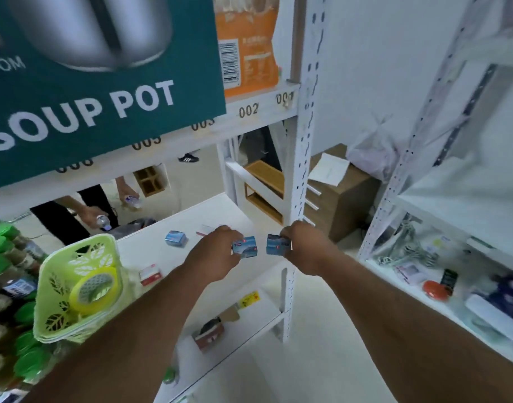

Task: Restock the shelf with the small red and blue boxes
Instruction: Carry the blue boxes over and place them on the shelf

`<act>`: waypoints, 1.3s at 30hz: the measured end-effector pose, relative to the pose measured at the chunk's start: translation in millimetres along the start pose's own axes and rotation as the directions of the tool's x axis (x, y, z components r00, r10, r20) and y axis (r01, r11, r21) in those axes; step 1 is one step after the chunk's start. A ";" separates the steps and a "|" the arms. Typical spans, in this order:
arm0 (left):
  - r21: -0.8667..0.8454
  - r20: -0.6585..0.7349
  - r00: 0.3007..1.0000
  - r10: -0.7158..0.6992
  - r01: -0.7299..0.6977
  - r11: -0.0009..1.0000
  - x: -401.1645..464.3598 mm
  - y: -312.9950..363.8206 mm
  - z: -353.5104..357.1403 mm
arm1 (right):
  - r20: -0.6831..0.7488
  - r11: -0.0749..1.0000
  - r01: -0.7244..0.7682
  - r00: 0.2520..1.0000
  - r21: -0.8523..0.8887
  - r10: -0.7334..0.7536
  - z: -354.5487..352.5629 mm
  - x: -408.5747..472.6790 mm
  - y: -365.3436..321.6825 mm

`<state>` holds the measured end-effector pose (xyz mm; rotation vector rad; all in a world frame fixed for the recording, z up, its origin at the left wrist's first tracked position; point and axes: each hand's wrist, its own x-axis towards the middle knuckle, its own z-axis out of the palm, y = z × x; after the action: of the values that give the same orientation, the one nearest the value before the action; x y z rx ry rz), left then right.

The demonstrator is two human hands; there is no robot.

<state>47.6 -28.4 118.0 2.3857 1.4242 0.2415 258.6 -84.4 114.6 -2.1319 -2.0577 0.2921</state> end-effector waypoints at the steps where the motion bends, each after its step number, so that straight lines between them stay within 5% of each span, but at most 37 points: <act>1: 0.004 0.018 0.999 0.031 -0.031 0.999 1.9 13.4 3.0 | 0.000 0.999 -0.036 0.999 0.008 0.036 -5.6 -10.4 10.2; 13: -0.013 0.095 0.927 0.362 -0.363 0.932 26.1 247.7 32.4 | -0.136 0.937 -0.348 0.930 -0.029 0.342 -112.0 -174.3 171.8; 24: -0.167 0.066 0.729 0.682 -0.666 0.727 27.4 471.6 25.2 | -0.276 0.816 -0.578 0.790 -0.035 0.548 -236.5 -332.8 274.7; 39: -0.196 0.036 0.505 0.862 -0.842 0.502 104.9 634.6 -16.1 | -0.397 0.667 -0.743 0.628 -0.051 0.669 -360.2 -351.0 352.1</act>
<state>611.2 -207.9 371.3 2.6963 0.0039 0.4020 678.9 -442.0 383.7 -2.8005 -0.9927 -0.2325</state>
